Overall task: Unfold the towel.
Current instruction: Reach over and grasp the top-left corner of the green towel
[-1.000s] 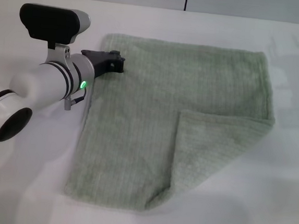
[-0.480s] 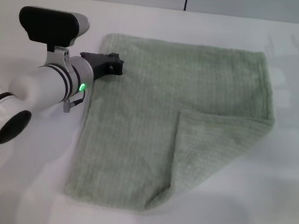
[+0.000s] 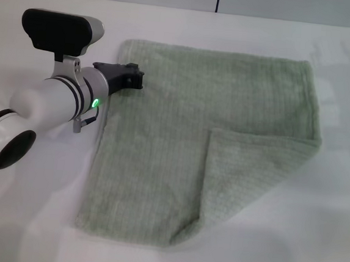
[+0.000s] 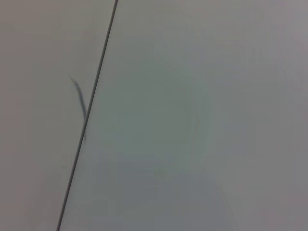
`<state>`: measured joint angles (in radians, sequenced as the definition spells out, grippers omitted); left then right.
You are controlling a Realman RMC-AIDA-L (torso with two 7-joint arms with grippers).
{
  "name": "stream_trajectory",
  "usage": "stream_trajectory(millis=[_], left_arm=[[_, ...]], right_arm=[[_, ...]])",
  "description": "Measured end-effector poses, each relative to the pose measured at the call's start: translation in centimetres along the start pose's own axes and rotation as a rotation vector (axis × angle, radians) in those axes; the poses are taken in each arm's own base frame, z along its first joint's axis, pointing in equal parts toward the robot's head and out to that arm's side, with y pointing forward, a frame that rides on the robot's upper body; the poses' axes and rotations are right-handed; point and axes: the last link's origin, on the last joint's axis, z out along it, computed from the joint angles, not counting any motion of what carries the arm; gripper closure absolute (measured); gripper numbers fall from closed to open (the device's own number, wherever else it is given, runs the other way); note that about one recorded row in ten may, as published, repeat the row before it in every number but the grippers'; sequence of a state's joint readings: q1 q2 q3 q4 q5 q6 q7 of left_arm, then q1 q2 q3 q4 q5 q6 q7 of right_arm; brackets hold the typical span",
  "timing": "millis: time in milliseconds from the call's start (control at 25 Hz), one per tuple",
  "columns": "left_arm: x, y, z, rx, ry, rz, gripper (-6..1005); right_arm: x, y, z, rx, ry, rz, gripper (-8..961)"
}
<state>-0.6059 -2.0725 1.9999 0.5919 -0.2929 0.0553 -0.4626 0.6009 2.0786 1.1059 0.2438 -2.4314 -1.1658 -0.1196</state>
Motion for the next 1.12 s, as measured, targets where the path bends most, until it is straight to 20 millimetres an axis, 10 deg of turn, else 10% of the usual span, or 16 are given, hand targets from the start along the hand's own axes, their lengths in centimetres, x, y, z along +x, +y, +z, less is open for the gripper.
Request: stream_trajectory(millis=[1120], left_arm=[[-0.1,-0.1,0.0,0.003,-0.006,-0.007,1000]], right_arm=[[-3.6,2.3,1.0,-0.068,0.021,0.159,367]])
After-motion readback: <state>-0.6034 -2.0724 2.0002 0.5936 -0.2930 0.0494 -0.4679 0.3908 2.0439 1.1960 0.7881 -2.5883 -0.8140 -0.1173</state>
